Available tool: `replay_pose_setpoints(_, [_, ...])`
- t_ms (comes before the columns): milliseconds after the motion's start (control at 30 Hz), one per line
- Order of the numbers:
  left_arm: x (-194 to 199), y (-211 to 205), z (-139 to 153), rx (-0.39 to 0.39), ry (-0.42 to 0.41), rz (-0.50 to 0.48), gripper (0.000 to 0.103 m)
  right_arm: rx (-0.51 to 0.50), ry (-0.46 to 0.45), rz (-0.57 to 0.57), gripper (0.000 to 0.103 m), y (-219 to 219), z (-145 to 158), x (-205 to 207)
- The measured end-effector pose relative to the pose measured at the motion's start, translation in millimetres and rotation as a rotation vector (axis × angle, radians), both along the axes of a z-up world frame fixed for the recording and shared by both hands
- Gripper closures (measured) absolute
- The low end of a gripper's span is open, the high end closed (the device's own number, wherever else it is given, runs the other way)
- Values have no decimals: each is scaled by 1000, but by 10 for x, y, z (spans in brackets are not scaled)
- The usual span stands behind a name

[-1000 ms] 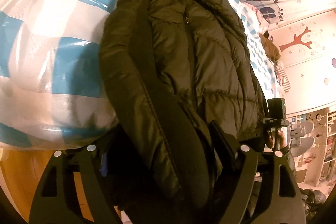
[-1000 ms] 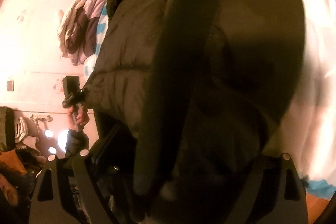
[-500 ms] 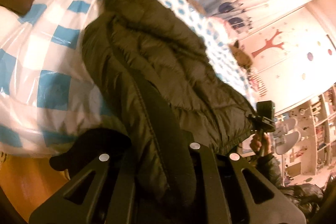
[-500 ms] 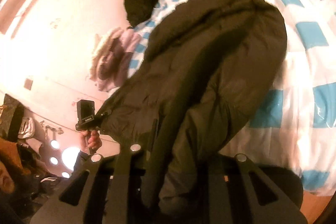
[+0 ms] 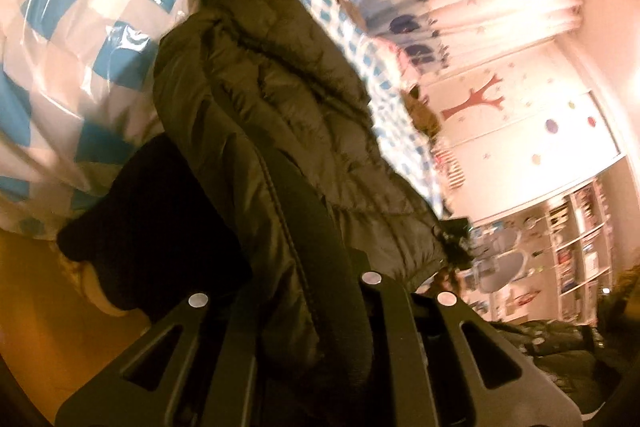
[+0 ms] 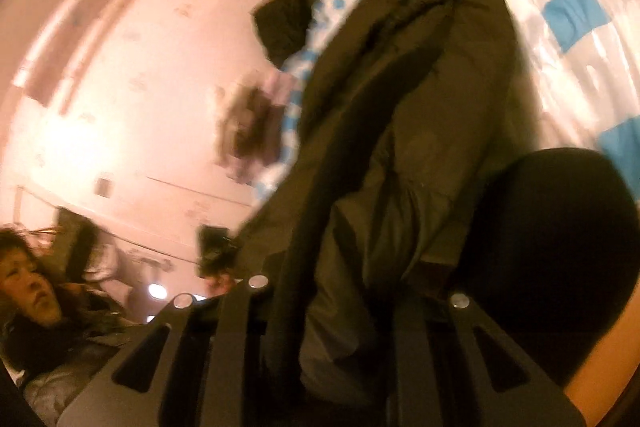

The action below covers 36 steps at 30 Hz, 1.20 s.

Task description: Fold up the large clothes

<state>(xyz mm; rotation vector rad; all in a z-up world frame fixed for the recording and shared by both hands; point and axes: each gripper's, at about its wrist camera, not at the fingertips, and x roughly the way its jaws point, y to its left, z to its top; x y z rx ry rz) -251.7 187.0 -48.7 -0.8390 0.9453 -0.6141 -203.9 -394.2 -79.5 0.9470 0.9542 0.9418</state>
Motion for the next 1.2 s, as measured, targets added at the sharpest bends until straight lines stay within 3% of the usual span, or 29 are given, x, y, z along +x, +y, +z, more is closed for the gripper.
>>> replay_pose_setpoints(100, [78, 56, 207, -27, -55, 22, 97, 98, -88, -4, 84, -30, 190, 113])
replay_pose_setpoints(267, [428, 91, 662, -22, -159, 55, 97, 170, -190, -4, 83, -13, 545, 579])
replay_pose_setpoints(467, [1135, 73, 1170, 32, -260, 80, 96, 186, -243, -31, 83, 11, 861, 1270])
replay_pose_setpoints(667, [2019, 75, 1418, 61, -279, 129, 96, 168, -225, -98, 82, -49, 999, 2041])
replay_pose_setpoints(867, [2878, 124, 1271, 70, -224, 197, 96, 141, -160, -150, 82, -61, 831, 2760])
replay_pose_setpoints(1200, [3927, 146, 529, 147, -100, 289, 96, 33, 9, -211, 77, -4, 92, 3780])
